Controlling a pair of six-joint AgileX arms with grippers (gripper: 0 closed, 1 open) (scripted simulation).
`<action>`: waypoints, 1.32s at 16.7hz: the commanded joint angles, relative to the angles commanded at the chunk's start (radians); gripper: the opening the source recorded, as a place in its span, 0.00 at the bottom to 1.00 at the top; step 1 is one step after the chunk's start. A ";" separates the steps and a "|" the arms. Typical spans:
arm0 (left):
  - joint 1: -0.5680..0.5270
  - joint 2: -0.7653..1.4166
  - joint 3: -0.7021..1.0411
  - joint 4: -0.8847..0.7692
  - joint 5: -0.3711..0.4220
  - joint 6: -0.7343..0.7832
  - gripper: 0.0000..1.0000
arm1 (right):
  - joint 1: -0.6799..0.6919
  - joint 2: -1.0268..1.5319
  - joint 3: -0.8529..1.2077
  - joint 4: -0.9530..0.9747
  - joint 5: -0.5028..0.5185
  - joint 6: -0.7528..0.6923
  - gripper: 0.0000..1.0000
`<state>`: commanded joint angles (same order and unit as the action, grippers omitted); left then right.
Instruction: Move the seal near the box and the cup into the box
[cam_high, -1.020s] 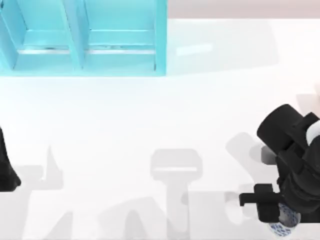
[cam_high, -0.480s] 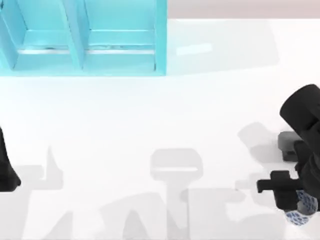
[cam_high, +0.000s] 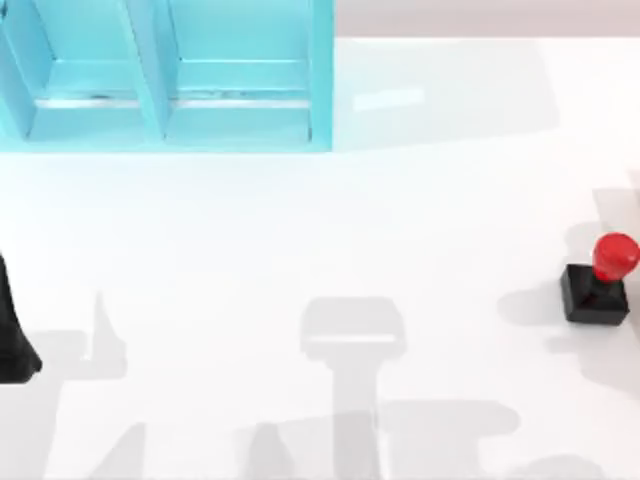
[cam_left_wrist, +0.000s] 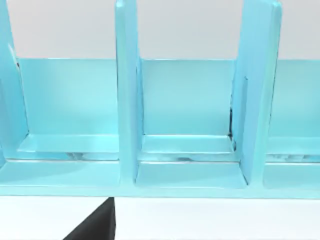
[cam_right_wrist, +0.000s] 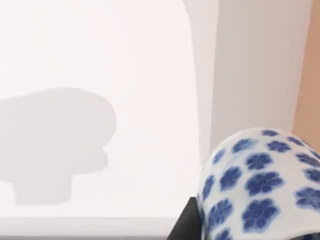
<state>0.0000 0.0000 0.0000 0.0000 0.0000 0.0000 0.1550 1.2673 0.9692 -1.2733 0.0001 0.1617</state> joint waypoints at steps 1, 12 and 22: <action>0.000 0.000 0.000 0.000 0.000 0.000 1.00 | -0.004 -0.004 0.002 -0.004 0.000 -0.004 0.00; 0.000 0.000 0.000 0.000 0.000 0.000 1.00 | -0.301 0.123 0.106 -0.001 -0.004 -0.298 0.00; 0.000 0.000 0.000 0.000 0.000 0.000 1.00 | -0.763 0.265 0.194 0.064 -0.009 -0.761 0.00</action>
<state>0.0000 0.0000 0.0000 0.0000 0.0000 0.0000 -0.6084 1.5325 1.1637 -1.2094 -0.0091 -0.5991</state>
